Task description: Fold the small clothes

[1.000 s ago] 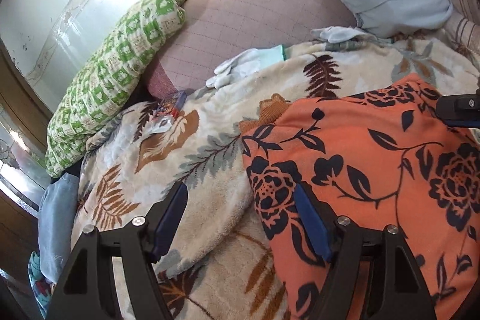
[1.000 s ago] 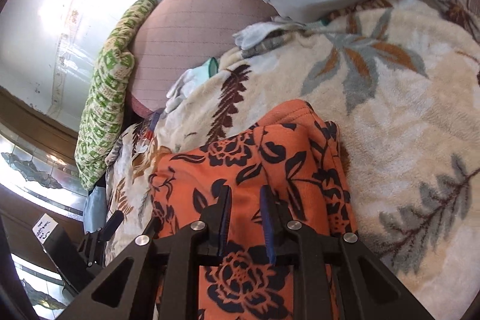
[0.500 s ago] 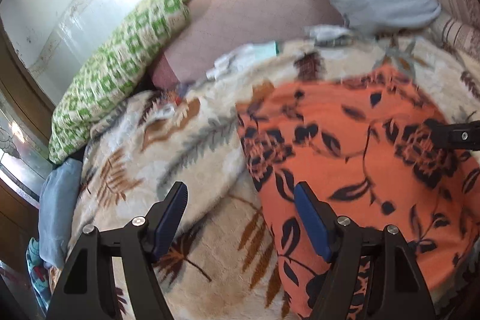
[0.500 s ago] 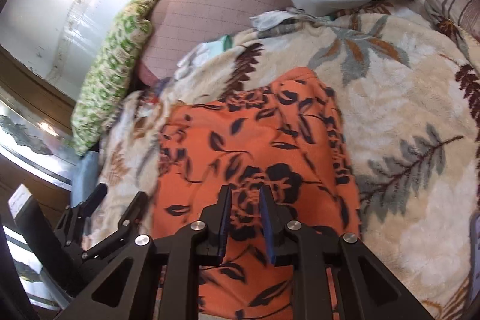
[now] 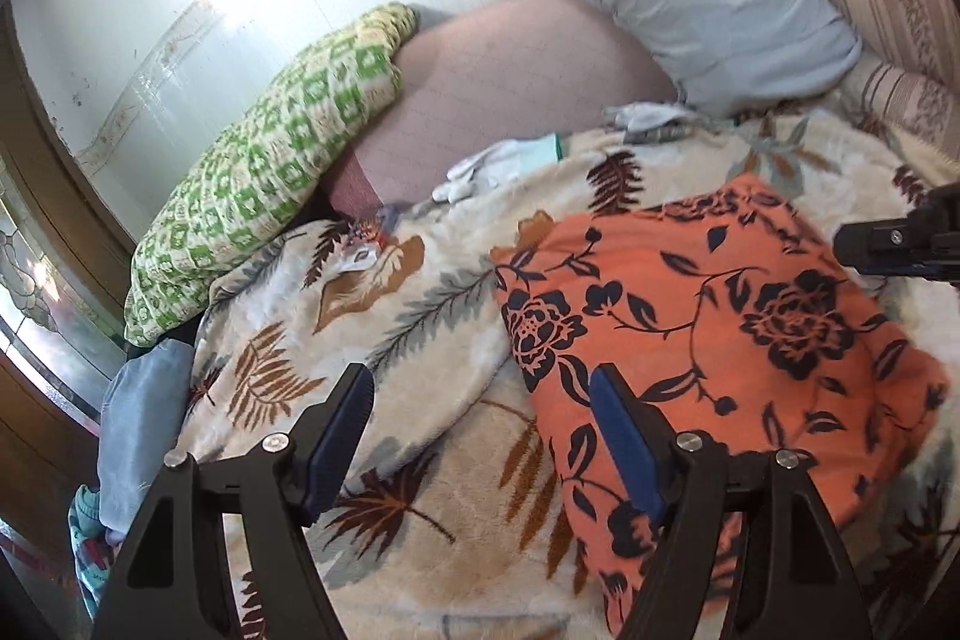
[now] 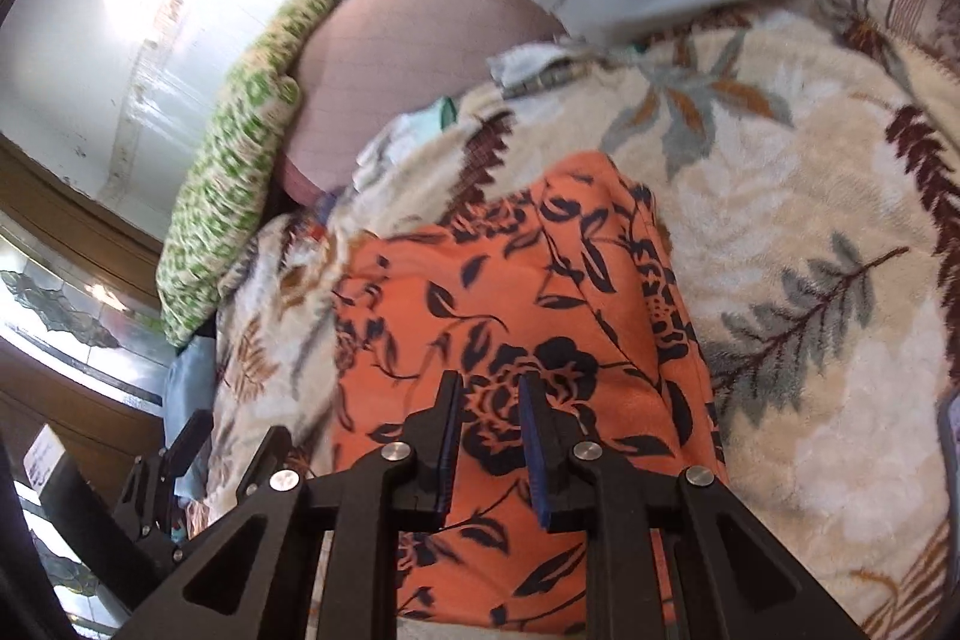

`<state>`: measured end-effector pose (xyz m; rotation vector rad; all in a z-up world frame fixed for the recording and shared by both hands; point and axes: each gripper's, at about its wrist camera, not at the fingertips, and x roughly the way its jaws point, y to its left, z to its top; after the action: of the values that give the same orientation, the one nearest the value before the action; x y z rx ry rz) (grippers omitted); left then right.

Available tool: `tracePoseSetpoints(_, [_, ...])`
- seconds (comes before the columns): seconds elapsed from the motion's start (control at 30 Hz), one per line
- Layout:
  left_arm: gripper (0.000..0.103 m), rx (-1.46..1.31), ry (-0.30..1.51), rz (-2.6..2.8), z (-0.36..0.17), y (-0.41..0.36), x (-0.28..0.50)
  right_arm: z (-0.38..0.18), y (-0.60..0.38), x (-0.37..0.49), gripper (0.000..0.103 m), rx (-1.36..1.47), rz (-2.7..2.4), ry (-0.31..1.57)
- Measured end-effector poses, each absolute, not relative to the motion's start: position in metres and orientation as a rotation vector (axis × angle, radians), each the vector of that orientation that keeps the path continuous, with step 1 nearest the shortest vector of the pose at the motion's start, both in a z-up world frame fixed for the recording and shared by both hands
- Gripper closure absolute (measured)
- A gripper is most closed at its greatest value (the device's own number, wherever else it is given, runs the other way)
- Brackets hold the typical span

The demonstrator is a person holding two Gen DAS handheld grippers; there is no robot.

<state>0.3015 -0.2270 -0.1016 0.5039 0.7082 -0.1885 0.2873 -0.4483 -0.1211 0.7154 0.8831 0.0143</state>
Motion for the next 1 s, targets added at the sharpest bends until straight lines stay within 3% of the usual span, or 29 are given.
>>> tracePoseSetpoints(0.27, [0.025,0.455,0.657,-0.208,-0.049,-0.192,0.253,-0.069,-0.404,0.231,0.081,0.574,0.015,0.715])
tracePoseSetpoints(0.57, [0.014,0.34,0.65,-0.23,-0.032,-0.151,0.228,-0.077,-0.383,0.184,0.081,0.561,-0.002,0.726])
tracePoseSetpoints(0.63, [0.012,0.315,0.657,-0.232,-0.033,-0.145,0.228,-0.087,-0.385,0.186,0.075,0.587,-0.003,0.763])
tracePoseSetpoints(0.73, [0.012,0.268,0.669,-0.228,-0.037,-0.137,0.234,-0.102,-0.392,0.19,0.056,0.609,-0.041,0.802])
tracePoseSetpoints(0.77, [0.012,0.25,0.676,-0.223,-0.039,-0.135,0.238,-0.103,-0.393,0.191,0.044,0.605,-0.051,0.801])
tracePoseSetpoints(1.0, [0.012,0.2,0.701,-0.212,-0.063,-0.131,0.261,-0.109,-0.405,0.199,0.043,0.604,-0.076,0.798])
